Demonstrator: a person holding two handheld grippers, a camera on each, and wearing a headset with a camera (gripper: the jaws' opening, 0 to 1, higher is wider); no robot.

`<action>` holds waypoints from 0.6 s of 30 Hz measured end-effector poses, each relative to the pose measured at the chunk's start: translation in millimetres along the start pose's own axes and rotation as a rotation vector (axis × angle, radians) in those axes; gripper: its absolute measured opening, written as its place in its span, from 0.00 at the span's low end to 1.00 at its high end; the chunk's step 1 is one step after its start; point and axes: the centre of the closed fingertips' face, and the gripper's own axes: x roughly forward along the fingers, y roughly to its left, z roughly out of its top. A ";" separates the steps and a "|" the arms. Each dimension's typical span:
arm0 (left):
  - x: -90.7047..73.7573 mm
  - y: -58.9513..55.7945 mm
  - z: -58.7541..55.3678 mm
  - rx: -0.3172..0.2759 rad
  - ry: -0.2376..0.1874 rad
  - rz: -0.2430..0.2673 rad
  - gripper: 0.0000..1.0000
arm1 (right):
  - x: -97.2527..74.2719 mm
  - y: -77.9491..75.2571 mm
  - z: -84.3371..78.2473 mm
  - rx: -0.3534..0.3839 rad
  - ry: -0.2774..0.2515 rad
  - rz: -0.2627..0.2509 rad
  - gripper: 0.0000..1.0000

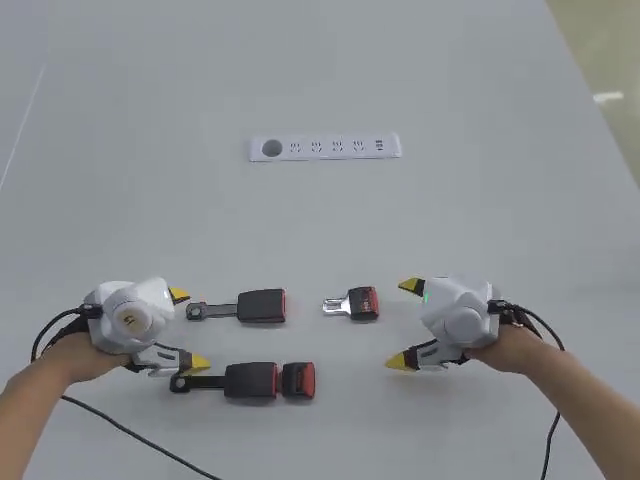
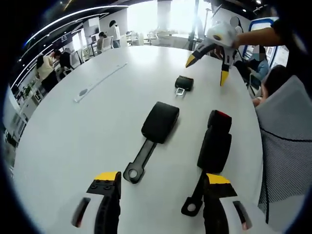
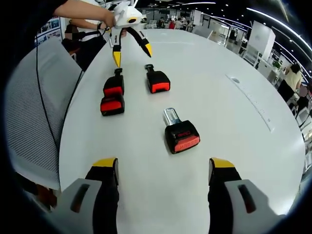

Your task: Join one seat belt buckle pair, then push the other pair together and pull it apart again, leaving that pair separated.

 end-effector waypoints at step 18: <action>-47.9 -48.6 -11.0 -0.167 -0.238 0.181 0.87 | -32.7 46.9 23.9 0.185 -0.226 -0.199 0.98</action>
